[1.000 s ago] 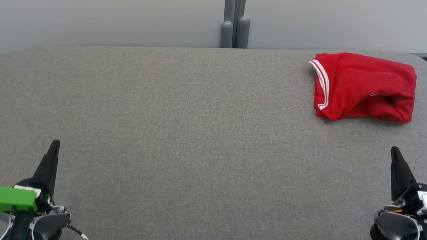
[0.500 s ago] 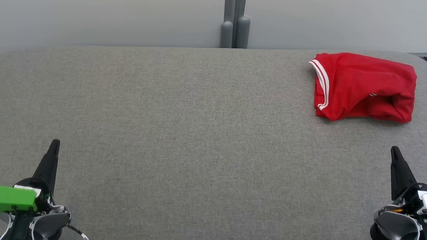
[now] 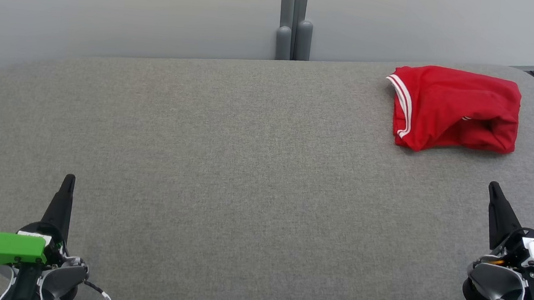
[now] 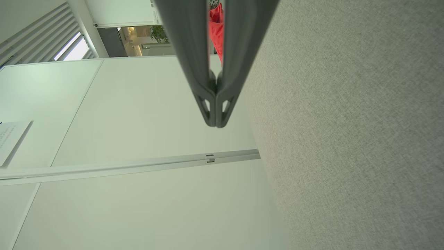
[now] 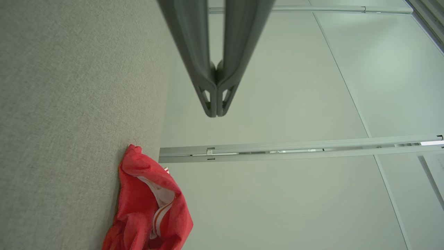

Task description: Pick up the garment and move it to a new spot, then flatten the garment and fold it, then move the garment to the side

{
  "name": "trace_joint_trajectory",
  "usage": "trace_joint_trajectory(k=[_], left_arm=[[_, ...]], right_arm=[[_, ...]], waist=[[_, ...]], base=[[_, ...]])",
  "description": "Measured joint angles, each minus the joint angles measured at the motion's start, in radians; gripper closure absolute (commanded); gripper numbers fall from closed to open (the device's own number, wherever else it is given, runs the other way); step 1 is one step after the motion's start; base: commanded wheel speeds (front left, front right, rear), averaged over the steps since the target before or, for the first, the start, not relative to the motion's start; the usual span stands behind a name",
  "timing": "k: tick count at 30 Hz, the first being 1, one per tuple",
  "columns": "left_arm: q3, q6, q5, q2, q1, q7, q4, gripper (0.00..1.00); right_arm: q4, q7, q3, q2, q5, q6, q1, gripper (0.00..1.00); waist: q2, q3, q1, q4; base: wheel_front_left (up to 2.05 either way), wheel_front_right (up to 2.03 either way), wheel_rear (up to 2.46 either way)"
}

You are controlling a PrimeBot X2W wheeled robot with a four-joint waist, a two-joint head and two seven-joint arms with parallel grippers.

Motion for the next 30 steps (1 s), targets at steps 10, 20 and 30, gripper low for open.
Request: trace_joint_trajectory(k=[10,20,30], left_arm=[[0.0,0.0,0.0,0.0,0.0,-0.001,-0.001,1.0],[-0.001,0.0,0.0,0.0,0.0,-0.001,-0.001,1.0],[-0.001,0.0,0.0,0.0,0.0,-0.001,-0.002,1.0]], right_arm=[[0.001,0.0,0.0,0.0,0.0,0.0,-0.001,1.0],[0.002,0.0,-0.001,0.001,0.0,0.0,-0.006,1.0],[0.002,0.0,-0.001,0.001,0.0,0.0,-0.008,1.0]], waist=[[0.0,0.0,0.0,0.0],[0.0,0.0,0.0,0.0],[0.0,0.0,0.0,0.0]], base=[[0.0,0.0,0.0],[0.0,0.0,0.0],[0.0,0.0,0.0]])
